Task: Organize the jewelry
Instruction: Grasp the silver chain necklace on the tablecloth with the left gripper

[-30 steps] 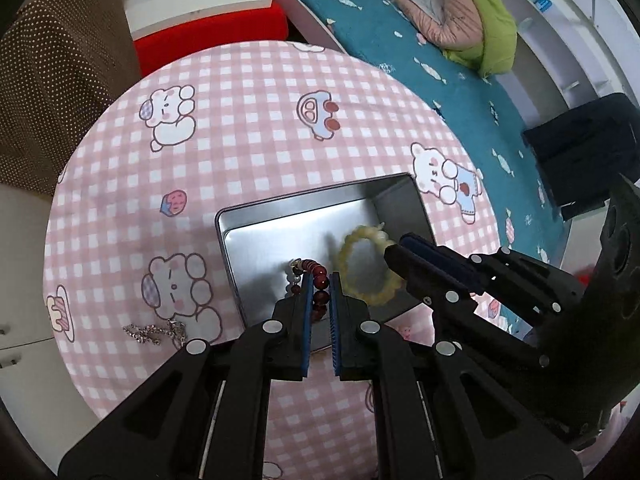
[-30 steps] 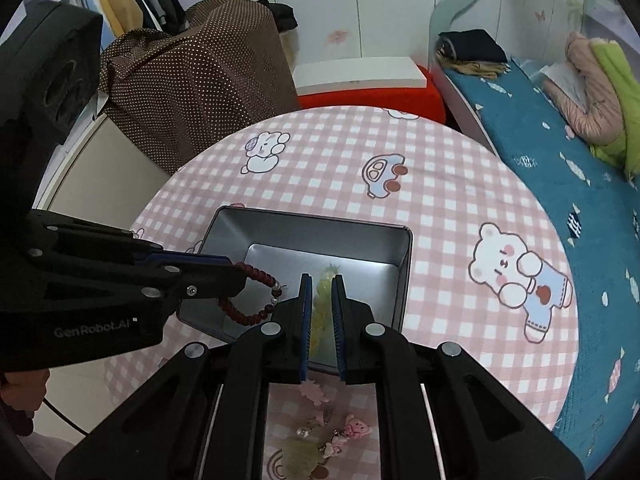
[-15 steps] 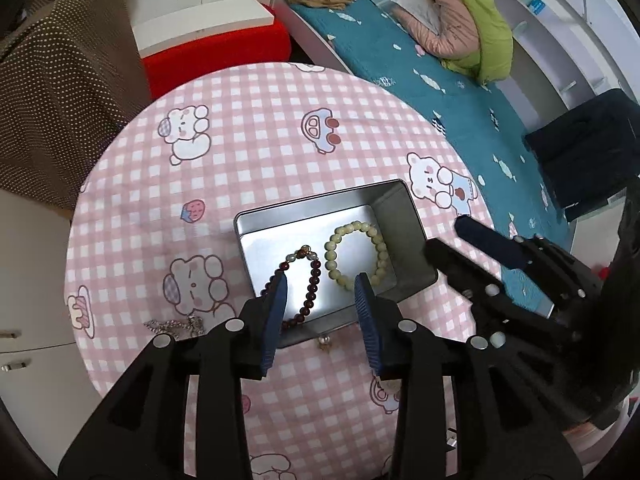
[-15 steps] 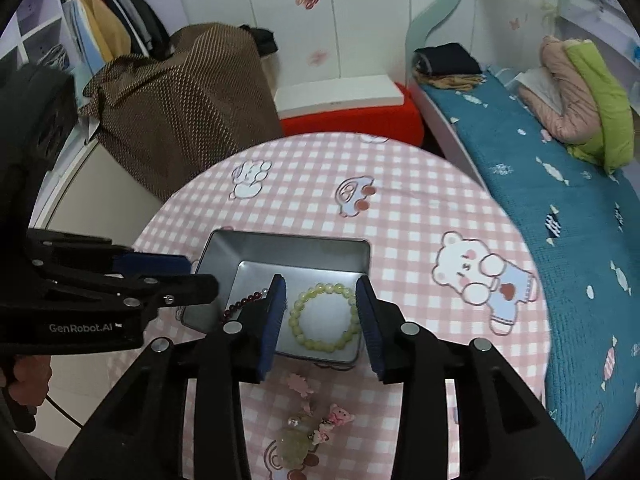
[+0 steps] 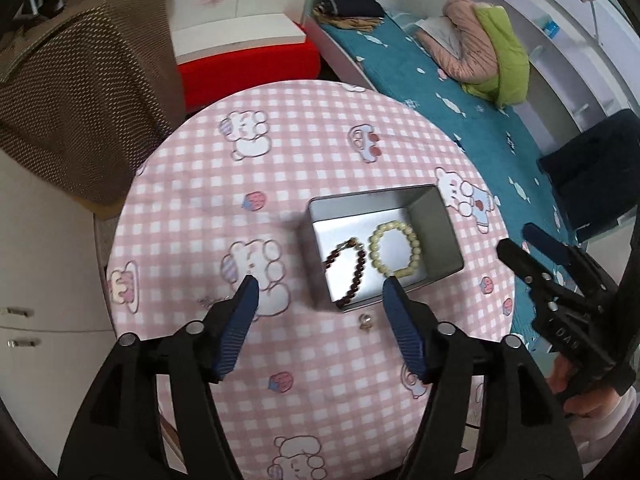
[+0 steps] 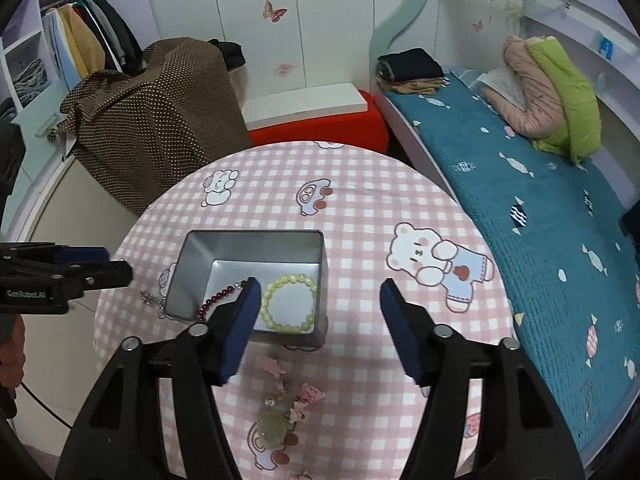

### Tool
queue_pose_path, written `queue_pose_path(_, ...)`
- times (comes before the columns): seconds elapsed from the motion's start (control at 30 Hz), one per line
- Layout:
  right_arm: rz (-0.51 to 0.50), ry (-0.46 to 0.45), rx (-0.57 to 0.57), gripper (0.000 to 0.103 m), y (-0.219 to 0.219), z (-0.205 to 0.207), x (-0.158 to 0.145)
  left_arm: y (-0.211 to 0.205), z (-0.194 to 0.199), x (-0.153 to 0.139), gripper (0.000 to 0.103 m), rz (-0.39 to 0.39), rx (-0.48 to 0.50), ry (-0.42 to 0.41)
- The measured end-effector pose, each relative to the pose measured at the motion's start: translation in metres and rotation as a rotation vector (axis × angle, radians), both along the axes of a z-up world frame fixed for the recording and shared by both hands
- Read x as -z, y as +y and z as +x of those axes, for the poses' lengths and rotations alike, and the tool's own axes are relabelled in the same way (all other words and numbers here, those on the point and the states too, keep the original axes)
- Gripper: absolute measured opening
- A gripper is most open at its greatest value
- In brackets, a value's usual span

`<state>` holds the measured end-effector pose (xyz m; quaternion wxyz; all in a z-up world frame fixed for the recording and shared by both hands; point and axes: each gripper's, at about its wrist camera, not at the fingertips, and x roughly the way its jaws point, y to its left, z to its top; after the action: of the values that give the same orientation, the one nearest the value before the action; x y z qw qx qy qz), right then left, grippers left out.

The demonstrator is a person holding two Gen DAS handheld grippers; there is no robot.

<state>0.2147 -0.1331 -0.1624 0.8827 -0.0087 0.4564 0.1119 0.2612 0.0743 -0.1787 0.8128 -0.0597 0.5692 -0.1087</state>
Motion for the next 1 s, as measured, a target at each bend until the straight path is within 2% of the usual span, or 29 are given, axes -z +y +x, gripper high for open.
queue_pose_path(0.1, -0.013, 0.012, 0.011, 0.067, 0.0, -0.004, 0.004, 0.008, -0.005, 0.006, 0.074, 0.021, -0.016, 0.018)
queue_pose_path(0.23, -0.031, 0.038, 0.029, 0.078, 0.001, -0.008, 0.009, 0.015, -0.011, 0.014, 0.079, 0.029, -0.025, 0.038)
queue_pose_path(0.33, -0.03, 0.055, 0.04, 0.079, 0.0, -0.011, 0.013, 0.018, -0.013, 0.02, 0.081, 0.035, -0.03, 0.05)
queue_pose_path(0.4, -0.041, 0.072, 0.052, 0.084, 0.0, -0.012, 0.017, 0.019, -0.013, 0.025, 0.087, 0.039, -0.034, 0.06)
queue_pose_path(0.53, -0.051, 0.103, 0.073, 0.09, 0.0, -0.016, 0.026, 0.025, -0.013, 0.039, 0.089, 0.048, -0.047, 0.087)
queue_pose_path(0.7, -0.077, 0.171, 0.087, 0.09, 0.005, -0.021, 0.042, 0.039, -0.009, 0.064, 0.09, 0.045, -0.082, 0.13)
queue_pose_path(0.93, -0.098, 0.21, 0.066, 0.09, 0.017, -0.031, 0.057, 0.061, 0.002, 0.095, 0.089, 0.035, -0.157, 0.167)
queue_pose_path(1.0, -0.105, 0.219, 0.057, 0.09, 0.021, -0.032, 0.06, 0.066, 0.005, 0.103, 0.079, 0.035, -0.176, 0.177)
